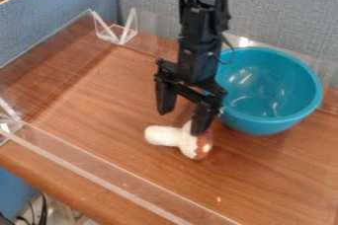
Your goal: Put the mushroom in the blue bowl
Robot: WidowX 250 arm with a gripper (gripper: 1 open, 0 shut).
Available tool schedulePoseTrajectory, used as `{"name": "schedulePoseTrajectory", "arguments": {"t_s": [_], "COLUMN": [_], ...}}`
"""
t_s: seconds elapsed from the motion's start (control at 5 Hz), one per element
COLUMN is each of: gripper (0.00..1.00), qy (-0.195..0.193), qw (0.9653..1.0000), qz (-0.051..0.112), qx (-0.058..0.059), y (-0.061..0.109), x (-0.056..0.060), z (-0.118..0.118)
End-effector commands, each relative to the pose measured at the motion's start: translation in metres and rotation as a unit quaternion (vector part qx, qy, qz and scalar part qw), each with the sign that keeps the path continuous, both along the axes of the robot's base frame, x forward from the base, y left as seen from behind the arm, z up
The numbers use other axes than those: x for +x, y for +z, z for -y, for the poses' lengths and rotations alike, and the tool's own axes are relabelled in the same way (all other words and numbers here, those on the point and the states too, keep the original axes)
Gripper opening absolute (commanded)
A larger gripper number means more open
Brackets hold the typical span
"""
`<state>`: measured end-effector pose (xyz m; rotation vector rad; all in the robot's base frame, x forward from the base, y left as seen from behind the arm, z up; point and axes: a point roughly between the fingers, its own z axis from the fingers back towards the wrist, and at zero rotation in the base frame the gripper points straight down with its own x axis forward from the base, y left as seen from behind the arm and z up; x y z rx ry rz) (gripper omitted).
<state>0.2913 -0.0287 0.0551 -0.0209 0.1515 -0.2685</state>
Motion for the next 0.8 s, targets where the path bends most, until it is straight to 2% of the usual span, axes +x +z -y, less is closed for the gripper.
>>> {"name": "schedulePoseTrajectory", "arguments": {"t_s": [0.0, 0.2, 0.4, 0.6], "gripper": [1.00, 1.00, 0.00, 0.00], "qy": [-0.003, 0.006, 0.015, 0.019], "qw": [0.9996, 0.9996, 0.9995, 0.9995], "qz": [0.029, 0.028, 0.027, 0.026], "qx": [-0.005, -0.004, -0.003, -0.002], "y": [0.013, 0.001, -0.009, -0.008], "x": [0.008, 0.014, 0.019, 0.022], "z": [0.011, 0.002, -0.007, -0.007]}}
